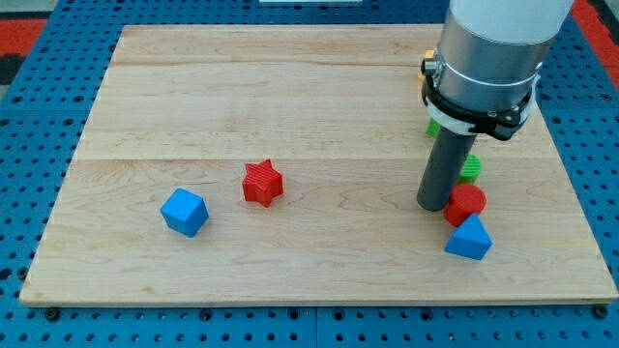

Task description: Push the red star to the center

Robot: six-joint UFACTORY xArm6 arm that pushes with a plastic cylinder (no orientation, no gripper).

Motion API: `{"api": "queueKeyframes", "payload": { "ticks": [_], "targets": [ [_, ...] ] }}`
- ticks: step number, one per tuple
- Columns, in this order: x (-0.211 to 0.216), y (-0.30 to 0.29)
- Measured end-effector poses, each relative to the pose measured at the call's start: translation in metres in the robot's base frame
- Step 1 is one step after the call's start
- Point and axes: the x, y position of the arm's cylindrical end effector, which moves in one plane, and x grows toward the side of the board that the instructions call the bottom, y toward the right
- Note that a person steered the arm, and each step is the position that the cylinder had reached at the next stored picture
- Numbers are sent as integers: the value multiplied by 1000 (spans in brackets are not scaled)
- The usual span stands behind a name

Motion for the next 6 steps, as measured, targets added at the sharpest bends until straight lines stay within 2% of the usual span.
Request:
{"api": "queueKeyframes", "payload": {
  "ticks": [1,3,4,5,6],
  "targets": [
    [0,-22],
    [20,-175],
    [15,-217],
    [-29,-205],
    [-67,-162]
  ]
}}
